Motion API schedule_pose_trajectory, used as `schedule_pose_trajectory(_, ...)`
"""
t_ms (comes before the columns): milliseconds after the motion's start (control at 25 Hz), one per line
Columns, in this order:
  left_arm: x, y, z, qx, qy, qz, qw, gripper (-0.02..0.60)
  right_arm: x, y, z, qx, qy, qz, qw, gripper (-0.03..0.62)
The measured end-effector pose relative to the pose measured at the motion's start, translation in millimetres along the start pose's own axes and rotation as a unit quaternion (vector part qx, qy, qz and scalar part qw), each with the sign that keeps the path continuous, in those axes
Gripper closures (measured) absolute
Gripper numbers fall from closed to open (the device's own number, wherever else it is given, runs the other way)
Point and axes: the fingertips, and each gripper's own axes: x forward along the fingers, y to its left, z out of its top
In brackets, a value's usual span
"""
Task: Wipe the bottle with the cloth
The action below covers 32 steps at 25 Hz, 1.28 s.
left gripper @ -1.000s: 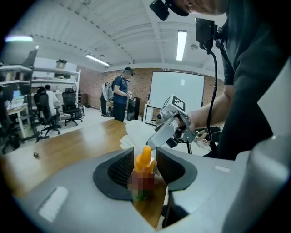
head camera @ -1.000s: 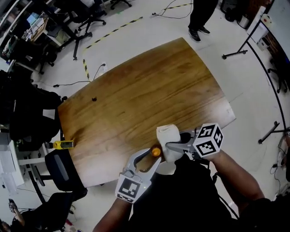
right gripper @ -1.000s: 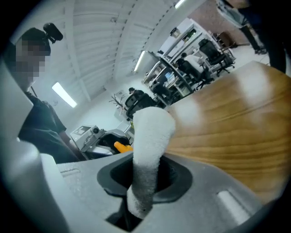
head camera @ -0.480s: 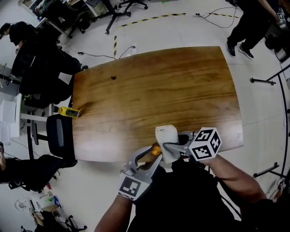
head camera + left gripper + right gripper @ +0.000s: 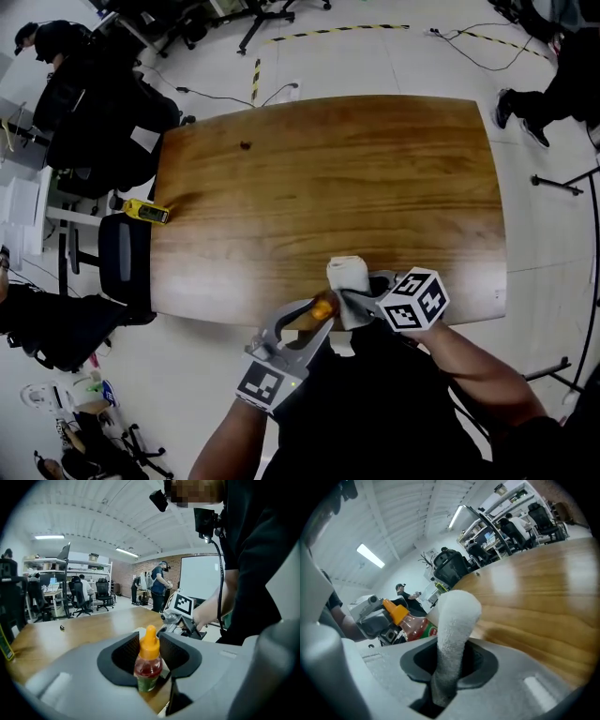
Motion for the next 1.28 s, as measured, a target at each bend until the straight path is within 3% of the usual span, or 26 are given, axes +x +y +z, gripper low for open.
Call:
schedule_pose_trajectory(320,3.2,-2.5,1.1,0.001,0.001,0.0,1.0,0.437,21.2,-22.9,-21.9,-0.068,0.108,-0.068,0.99,0.52)
schedule_pose_trajectory(560,4.6,-5.8,5.3,0.014,0.005,-0.004,0.9999,0.437,20.7,-23.5,-24.2,-0.104,0.134,-0.083,0.982,0.52)
schedule_pose_trajectory(680,-1.4,-3.4,2.3,0.003,-0.002,0.001,1.0,0.438,14.1,-18.7,-18.8,-0.088,0.113,-0.047,0.989,0.52)
schedule_pose_trajectory(800,-1.1,-5.9,1.7,-0.004,-0.002,-0.008,1.0,0.437,-16.3,-12.7,11.2,-0.007,0.027,0.018,0.999,0.52)
schedule_pose_trajectory(960,-2.4,-7.3,2.9,-0.017,-0.009,-0.014,0.9997,0.436,-60.2,-2.8,75.7,0.107,-0.079,0.109,0.985,0.52)
schedule_pose_trajectory(1120,-0.8,-8.7,5.8,-0.03,-0.016,-0.012,0.9994,0.436,-46.0,14.8,110.7,0.148,-0.079,0.16,0.973,0.52)
schedule_pose_trajectory(1280,0.3,-11.4,11.9,-0.035,-0.042,-0.005,0.9985,0.437,-11.0,33.8,116.6,0.136,-0.035,0.175,0.975,0.52)
